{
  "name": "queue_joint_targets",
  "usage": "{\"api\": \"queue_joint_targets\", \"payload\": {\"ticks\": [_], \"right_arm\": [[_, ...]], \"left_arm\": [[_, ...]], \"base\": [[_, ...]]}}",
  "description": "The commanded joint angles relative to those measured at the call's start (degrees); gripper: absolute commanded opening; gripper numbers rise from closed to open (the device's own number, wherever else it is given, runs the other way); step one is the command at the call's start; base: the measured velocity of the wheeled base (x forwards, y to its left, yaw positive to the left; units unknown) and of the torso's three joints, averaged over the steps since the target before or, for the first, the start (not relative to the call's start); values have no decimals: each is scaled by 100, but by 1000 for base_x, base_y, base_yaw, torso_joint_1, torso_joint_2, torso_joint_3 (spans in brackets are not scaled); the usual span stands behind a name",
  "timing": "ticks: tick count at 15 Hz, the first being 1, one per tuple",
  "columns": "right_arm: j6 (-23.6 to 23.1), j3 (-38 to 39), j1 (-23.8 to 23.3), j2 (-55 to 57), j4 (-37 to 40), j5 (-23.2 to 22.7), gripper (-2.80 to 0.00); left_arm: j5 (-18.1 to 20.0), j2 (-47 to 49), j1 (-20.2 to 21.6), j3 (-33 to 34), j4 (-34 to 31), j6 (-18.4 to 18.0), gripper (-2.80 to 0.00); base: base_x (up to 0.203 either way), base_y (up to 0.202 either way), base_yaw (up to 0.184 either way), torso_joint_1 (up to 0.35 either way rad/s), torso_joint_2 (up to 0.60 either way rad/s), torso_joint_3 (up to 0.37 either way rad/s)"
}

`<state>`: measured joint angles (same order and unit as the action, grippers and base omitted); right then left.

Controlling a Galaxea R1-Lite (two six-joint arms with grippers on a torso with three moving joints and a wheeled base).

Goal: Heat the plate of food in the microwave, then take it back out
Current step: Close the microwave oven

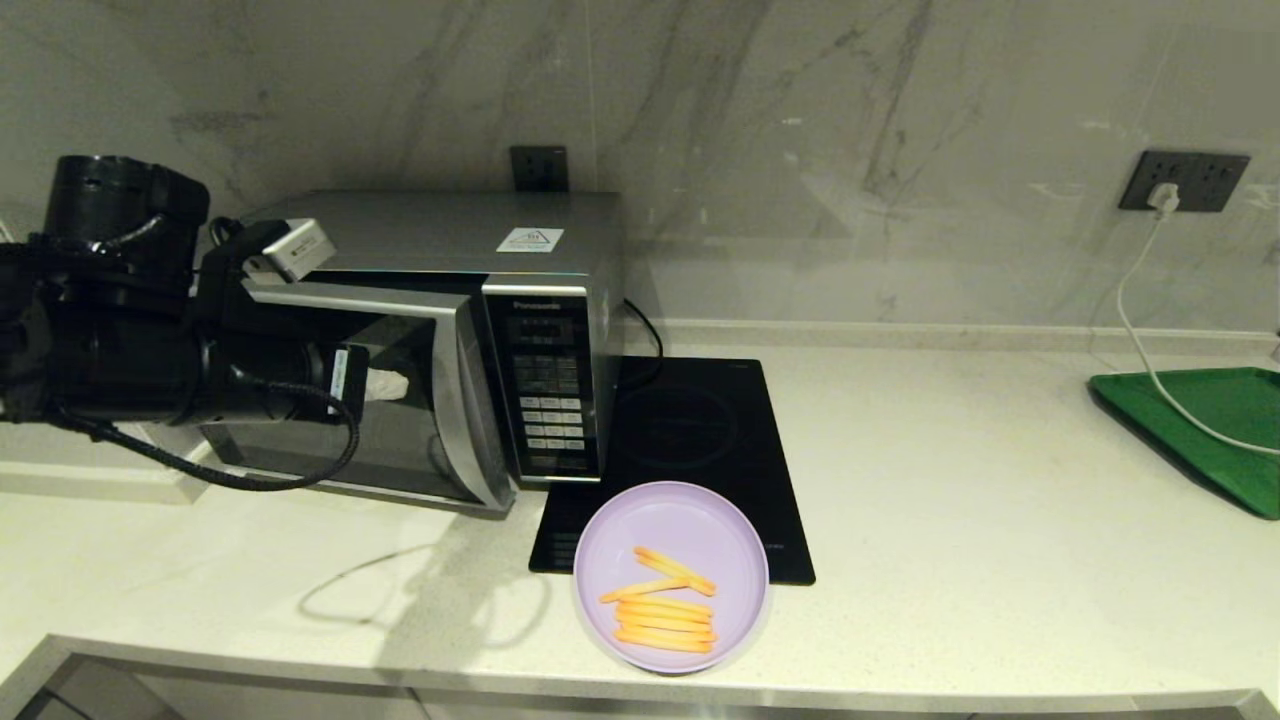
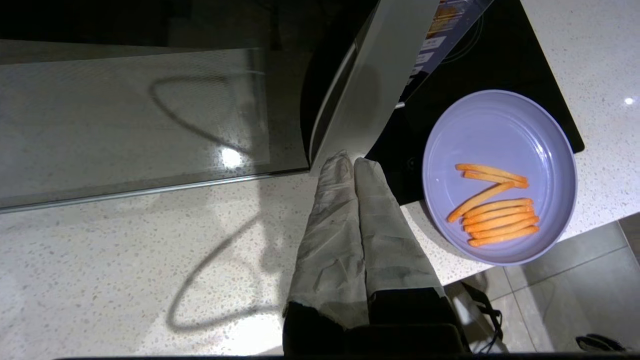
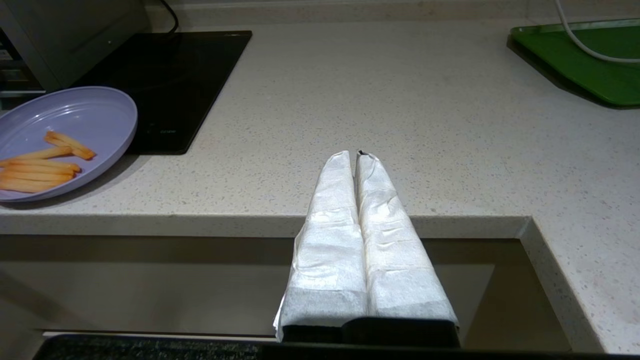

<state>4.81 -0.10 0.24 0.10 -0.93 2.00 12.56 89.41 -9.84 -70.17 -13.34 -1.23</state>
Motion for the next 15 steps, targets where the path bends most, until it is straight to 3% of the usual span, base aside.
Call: {"api": "queue_joint_targets", "payload": {"ticks": [1, 5, 10, 15], "right_arm": [[3, 1, 11, -1, -4, 2, -280], [3, 1, 2, -1, -4, 2, -280], [3, 1, 5, -1, -4, 2, -280], [3, 1, 6, -1, -4, 2, -280]], "left_arm": [[112, 112, -43, 1, -20, 0, -280], [168, 153, -169, -14, -11, -17, -280], [108, 566, -161, -6, 592, -218, -280], [107, 814, -176, -179, 701, -254, -280]], "base": [[0, 0, 0, 0, 0, 0], [0, 0, 0, 0, 0, 0], [0, 0, 0, 0, 0, 0], [0, 0, 0, 0, 0, 0]]}}
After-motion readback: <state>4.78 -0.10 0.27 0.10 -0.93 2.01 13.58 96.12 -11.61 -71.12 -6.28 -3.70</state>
